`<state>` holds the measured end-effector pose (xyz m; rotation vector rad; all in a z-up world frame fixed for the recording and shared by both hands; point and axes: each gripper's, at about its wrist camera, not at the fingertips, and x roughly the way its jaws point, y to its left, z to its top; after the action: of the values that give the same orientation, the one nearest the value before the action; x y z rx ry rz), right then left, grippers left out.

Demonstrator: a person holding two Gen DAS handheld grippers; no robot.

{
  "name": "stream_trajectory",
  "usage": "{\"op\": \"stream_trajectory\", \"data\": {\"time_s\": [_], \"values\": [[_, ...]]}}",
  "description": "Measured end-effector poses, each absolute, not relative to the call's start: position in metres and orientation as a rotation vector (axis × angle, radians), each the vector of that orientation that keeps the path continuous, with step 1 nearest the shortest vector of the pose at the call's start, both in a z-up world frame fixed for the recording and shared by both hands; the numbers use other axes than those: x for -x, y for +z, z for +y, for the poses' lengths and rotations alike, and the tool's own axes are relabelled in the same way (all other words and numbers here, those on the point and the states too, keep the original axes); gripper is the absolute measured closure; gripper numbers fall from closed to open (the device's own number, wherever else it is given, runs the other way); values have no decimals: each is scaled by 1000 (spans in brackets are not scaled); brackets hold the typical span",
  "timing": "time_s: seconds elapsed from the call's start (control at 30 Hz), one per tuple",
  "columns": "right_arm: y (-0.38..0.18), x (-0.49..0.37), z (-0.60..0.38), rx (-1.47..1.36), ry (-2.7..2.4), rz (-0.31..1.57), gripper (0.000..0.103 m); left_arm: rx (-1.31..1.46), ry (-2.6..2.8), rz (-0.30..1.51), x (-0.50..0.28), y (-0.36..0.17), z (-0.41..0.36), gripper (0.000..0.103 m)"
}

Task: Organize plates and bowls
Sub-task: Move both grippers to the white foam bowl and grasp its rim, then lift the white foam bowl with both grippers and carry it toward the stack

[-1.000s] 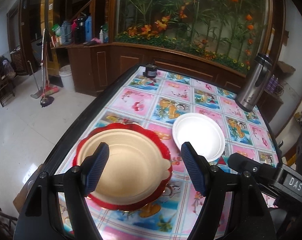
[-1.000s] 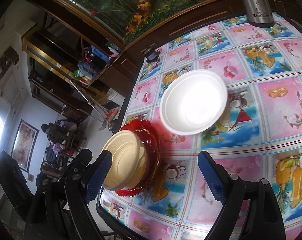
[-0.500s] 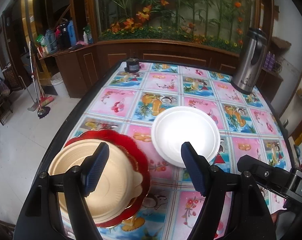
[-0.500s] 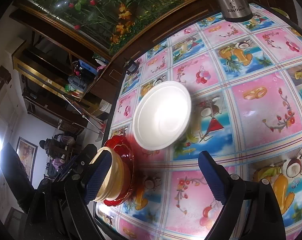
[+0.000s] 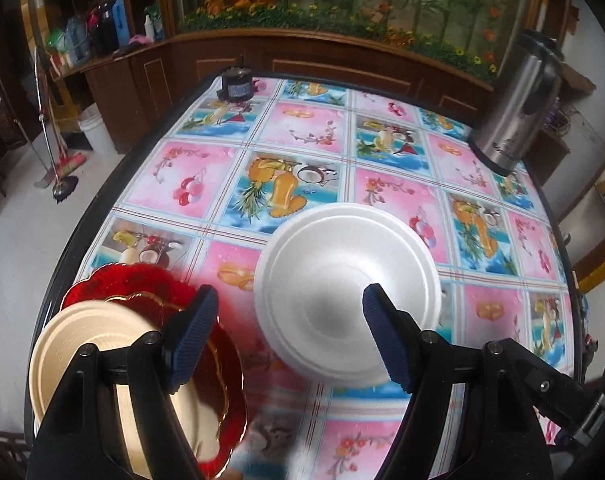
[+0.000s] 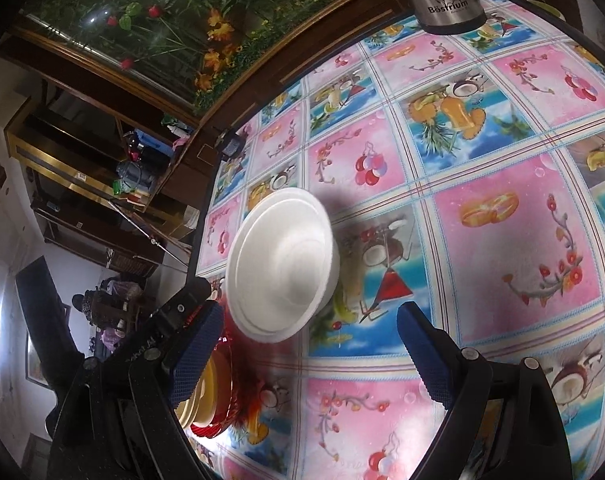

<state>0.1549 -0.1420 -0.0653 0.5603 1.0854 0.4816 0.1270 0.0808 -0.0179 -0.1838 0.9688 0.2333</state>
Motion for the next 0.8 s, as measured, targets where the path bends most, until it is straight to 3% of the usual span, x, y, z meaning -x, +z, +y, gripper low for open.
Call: {"op": "stream_trajectory", "data": {"time_s": [0.33, 0.8], "values": [[-84, -195, -122, -519, 481, 1152, 15, 209, 288, 1051, -158, -43, 89, 28], [-108, -215, -97, -445, 459, 1208, 39, 261, 304, 1133, -176, -73, 97, 29]]}}
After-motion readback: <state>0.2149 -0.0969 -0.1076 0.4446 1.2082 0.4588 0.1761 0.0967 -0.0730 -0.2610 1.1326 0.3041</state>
